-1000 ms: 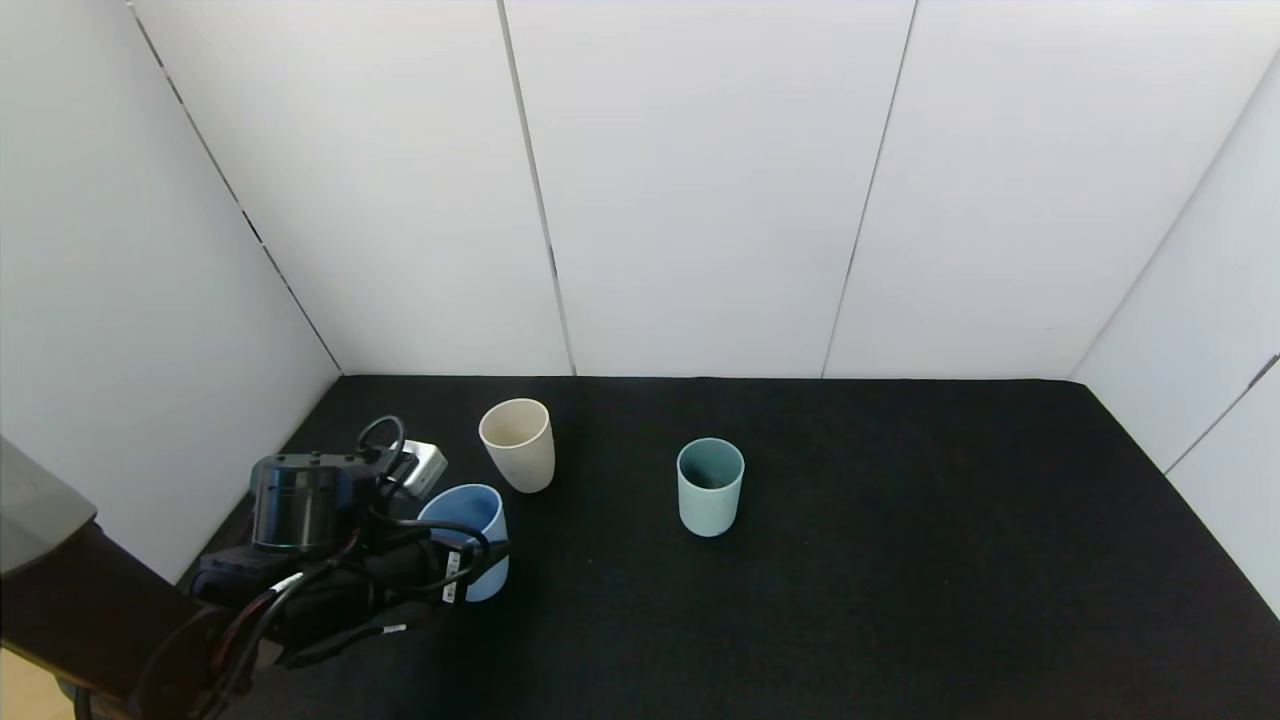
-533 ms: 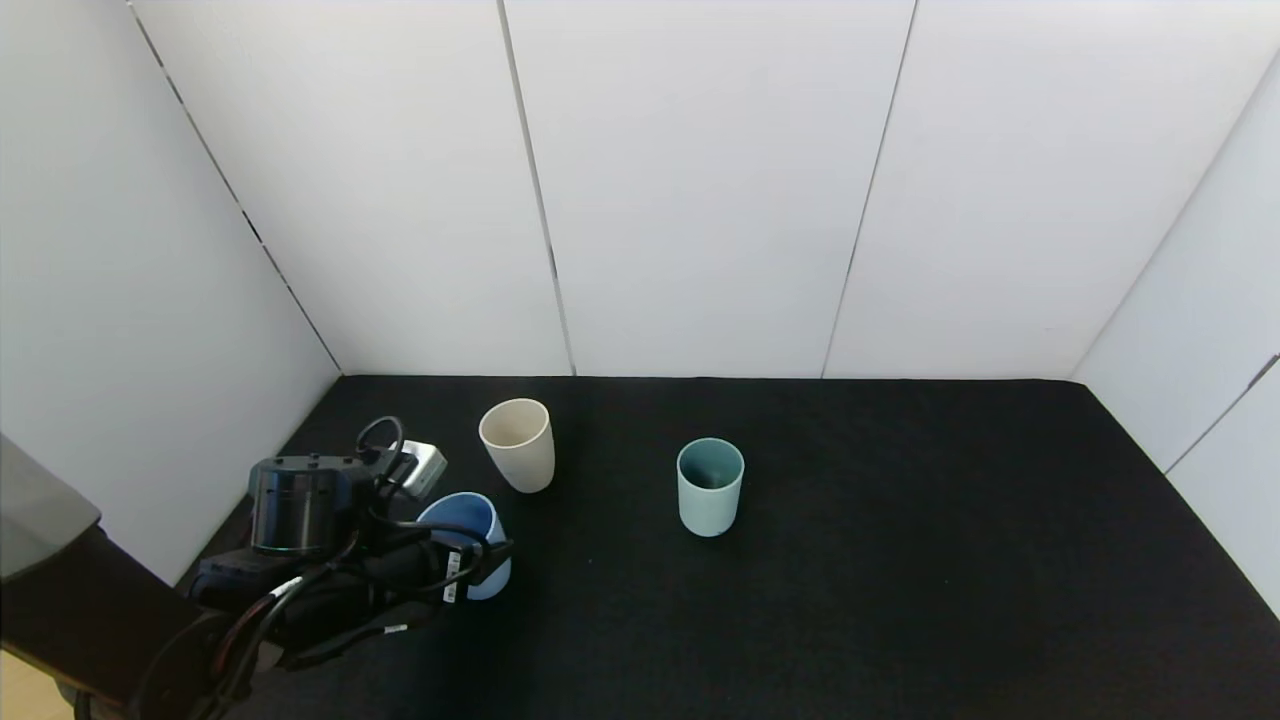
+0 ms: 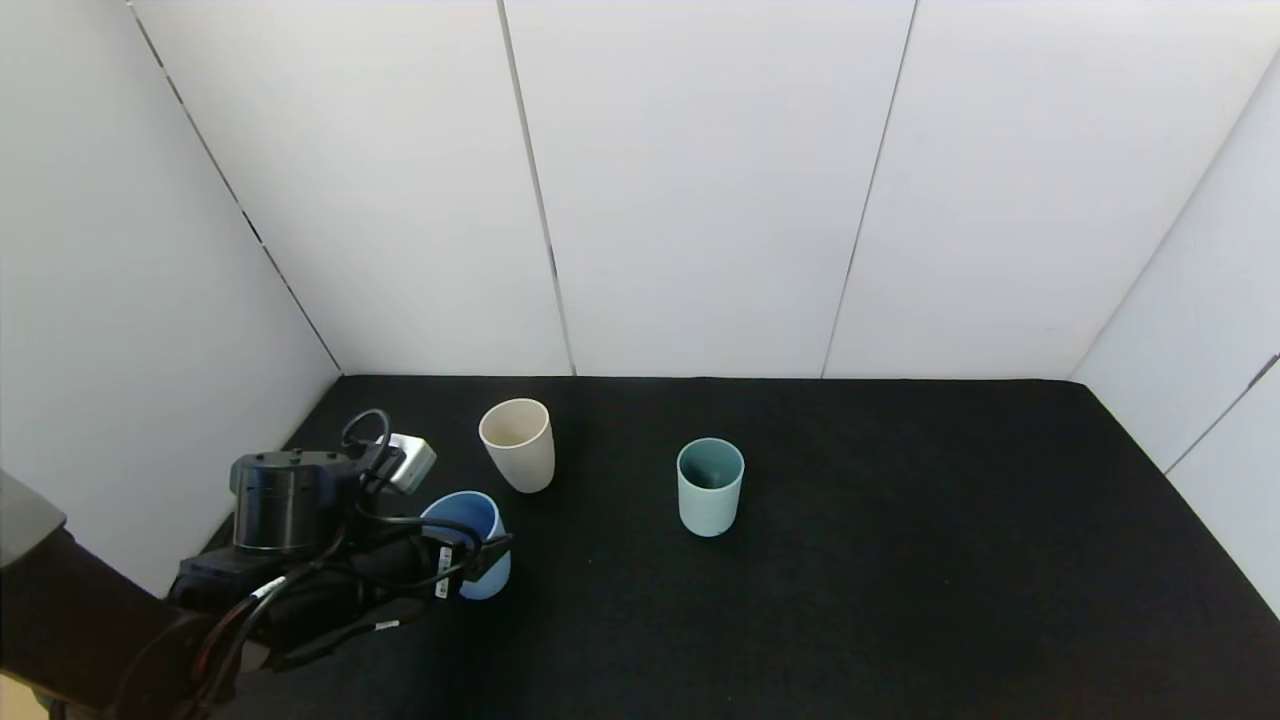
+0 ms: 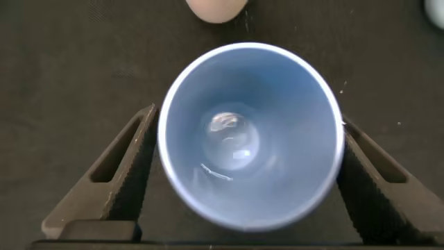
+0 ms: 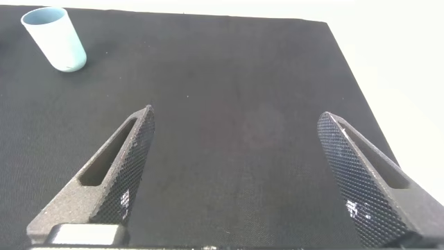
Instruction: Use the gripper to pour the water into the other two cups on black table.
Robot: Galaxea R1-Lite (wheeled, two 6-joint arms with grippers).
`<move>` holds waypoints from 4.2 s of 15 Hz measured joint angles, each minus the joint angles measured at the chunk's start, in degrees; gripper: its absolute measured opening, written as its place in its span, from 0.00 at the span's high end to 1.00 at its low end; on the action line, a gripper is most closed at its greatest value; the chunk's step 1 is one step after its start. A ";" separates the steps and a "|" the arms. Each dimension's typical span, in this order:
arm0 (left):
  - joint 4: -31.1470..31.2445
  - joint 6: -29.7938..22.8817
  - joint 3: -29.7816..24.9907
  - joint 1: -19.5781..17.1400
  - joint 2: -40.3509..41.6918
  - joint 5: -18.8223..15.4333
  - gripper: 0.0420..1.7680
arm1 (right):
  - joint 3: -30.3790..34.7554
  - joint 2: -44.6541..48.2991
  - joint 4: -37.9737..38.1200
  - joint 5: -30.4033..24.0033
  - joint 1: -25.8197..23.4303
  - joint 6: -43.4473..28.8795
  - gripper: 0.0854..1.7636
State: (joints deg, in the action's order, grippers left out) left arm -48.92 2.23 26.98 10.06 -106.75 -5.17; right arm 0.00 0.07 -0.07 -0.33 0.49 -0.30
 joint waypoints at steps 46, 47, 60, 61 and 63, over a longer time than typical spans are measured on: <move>46.09 1.95 -23.10 -9.96 106.75 4.18 0.03 | -0.02 0.00 0.00 0.00 0.00 -0.02 0.03; 45.95 4.05 -25.03 -9.96 106.80 4.51 0.03 | -0.02 0.00 0.00 0.02 0.00 -0.02 0.03; 49.86 0.40 -26.98 -9.96 106.83 4.49 0.03 | -0.02 0.00 0.00 0.00 0.00 -0.02 0.03; 49.86 0.40 -26.98 -9.96 106.83 4.49 0.03 | -0.02 0.00 0.02 -0.40 0.00 0.41 0.03; 49.86 0.40 -26.98 -9.96 106.83 4.49 0.03 | -0.02 0.00 0.12 -0.44 0.00 0.77 0.03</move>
